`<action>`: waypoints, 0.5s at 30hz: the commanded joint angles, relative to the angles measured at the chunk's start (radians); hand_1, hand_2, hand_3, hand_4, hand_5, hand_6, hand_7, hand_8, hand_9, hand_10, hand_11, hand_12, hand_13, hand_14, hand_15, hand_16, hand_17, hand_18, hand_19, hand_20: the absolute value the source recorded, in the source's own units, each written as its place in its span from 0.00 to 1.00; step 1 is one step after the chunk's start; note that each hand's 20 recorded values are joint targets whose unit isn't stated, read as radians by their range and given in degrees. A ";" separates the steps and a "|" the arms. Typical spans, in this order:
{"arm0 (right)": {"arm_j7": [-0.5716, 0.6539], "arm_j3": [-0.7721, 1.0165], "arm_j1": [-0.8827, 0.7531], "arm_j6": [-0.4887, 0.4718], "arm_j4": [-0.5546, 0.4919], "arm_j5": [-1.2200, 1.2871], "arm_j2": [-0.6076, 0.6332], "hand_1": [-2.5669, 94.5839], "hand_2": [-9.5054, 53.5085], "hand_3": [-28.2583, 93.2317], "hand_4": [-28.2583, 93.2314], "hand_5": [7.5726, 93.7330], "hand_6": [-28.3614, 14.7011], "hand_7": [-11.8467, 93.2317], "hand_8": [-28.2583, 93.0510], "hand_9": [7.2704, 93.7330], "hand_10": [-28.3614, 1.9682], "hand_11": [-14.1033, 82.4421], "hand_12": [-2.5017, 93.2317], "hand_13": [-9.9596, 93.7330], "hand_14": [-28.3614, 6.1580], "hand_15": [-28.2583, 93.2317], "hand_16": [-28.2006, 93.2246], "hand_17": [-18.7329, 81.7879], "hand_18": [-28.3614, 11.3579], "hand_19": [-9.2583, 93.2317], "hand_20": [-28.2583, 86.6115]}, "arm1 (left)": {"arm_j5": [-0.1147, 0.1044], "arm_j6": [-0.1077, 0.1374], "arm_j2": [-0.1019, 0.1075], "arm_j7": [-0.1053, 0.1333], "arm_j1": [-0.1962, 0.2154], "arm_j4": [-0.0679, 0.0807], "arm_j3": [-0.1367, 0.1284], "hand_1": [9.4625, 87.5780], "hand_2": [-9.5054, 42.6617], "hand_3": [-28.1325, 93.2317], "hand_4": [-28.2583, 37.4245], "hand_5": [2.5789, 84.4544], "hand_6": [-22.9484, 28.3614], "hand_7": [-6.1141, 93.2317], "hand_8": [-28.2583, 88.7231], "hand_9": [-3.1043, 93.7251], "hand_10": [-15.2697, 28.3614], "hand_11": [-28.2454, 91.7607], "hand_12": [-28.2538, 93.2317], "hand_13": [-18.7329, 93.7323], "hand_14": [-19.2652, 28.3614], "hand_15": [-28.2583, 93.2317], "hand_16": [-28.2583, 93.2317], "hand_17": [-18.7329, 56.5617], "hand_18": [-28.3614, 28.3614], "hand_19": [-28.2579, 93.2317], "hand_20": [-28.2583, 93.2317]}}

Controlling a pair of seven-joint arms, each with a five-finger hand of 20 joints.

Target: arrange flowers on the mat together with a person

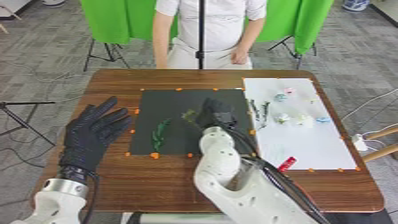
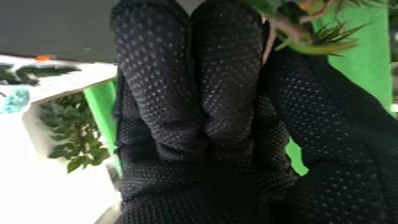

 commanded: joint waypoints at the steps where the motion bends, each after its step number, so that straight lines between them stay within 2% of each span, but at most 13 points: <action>1: -0.013 -0.036 0.002 -0.050 0.024 -0.014 -0.040 0.52 0.00 0.80 0.00 1.00 0.67 0.32 0.25 1.00 0.57 0.58 0.17 0.97 0.57 0.62 0.41 0.46 0.26 0.89 0.17 | 0.002 -0.009 0.001 -0.015 -0.026 0.011 0.016 0.14 0.44 0.84 0.00 0.41 0.69 0.12 0.18 0.40 0.90 0.44 0.30 0.40 1.00 0.63 0.13 0.14 0.96 0.70 0.22; 4: -0.028 -0.038 0.001 -0.078 0.037 -0.021 -0.054 0.50 0.00 0.81 0.00 1.00 0.67 0.33 0.25 1.00 0.56 0.59 0.17 0.97 0.56 0.62 0.40 0.46 0.26 0.90 0.17 | -0.001 -0.009 0.008 -0.011 -0.036 0.014 0.028 0.14 0.44 0.84 0.00 0.41 0.69 0.12 0.18 0.40 0.90 0.44 0.30 0.40 1.00 0.63 0.13 0.14 0.96 0.70 0.22; 5: -0.026 -0.040 0.001 -0.080 0.036 -0.011 -0.055 0.50 0.00 0.81 0.00 1.00 0.67 0.33 0.24 1.00 0.56 0.59 0.17 0.97 0.56 0.63 0.40 0.46 0.26 0.90 0.17 | 0.001 -0.012 0.005 -0.018 -0.041 0.016 0.029 0.14 0.44 0.84 0.00 0.41 0.69 0.12 0.18 0.40 0.90 0.44 0.30 0.40 1.00 0.63 0.13 0.14 0.96 0.70 0.22; 10: -0.038 -0.048 0.006 -0.073 0.051 -0.022 -0.067 0.47 0.00 0.82 0.00 1.00 0.67 0.33 0.23 1.00 0.56 0.59 0.17 0.97 0.56 0.63 0.40 0.46 0.26 0.90 0.17 | 0.002 -0.014 0.009 -0.019 -0.057 0.024 0.041 0.14 0.44 0.84 0.00 0.41 0.69 0.12 0.18 0.40 0.90 0.44 0.30 0.40 1.00 0.63 0.13 0.14 0.95 0.70 0.22; 15: -0.023 -0.044 0.006 -0.134 0.051 -0.008 -0.084 0.44 0.00 0.83 0.00 1.00 0.67 0.30 0.19 1.00 0.56 0.58 0.17 0.97 0.55 0.63 0.39 0.46 0.25 0.90 0.15 | 0.001 -0.016 0.011 -0.019 -0.063 0.026 0.049 0.14 0.44 0.84 0.00 0.41 0.69 0.12 0.18 0.40 0.91 0.44 0.30 0.40 1.00 0.63 0.13 0.14 0.95 0.70 0.22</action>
